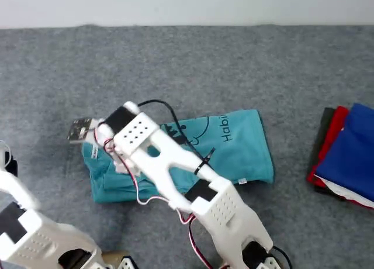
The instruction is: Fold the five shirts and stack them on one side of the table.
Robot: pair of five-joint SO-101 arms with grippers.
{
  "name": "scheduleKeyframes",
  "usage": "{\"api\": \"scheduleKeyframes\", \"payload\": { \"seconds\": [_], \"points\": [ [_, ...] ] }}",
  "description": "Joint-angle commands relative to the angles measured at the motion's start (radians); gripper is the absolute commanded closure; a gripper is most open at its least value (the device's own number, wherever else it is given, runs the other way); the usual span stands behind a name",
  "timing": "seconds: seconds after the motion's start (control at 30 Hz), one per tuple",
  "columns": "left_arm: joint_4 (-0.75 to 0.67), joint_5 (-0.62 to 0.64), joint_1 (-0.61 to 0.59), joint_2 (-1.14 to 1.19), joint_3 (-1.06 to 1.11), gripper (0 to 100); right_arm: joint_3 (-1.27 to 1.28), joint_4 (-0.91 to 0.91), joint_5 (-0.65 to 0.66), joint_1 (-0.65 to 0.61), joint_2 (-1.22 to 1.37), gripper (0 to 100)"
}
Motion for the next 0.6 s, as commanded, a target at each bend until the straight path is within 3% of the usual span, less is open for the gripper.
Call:
{"api": "scheduleKeyframes", "payload": {
  "seconds": [0.0,0.23,0.3,0.43,0.57],
  "points": [
    [0.008,-0.012,0.006,-0.006,-0.036,98,-0.043,-0.054,0.009,0.061,-0.012,69.6],
    [0.009,-0.012,0.006,-0.006,-0.036,98,-0.044,0.065,0.009,0.047,-0.027,70.9],
    [0.008,-0.012,0.006,-0.006,-0.036,98,-0.037,0.099,0.008,0.018,-0.039,77.3],
    [0.005,-0.012,0.006,-0.006,-0.036,98,-0.037,0.096,0.003,-0.025,-0.087,99.8],
    [0.006,-0.012,0.006,-0.006,-0.036,98,0.008,0.097,-0.052,-0.081,-0.13,98.3]
  ]
}}
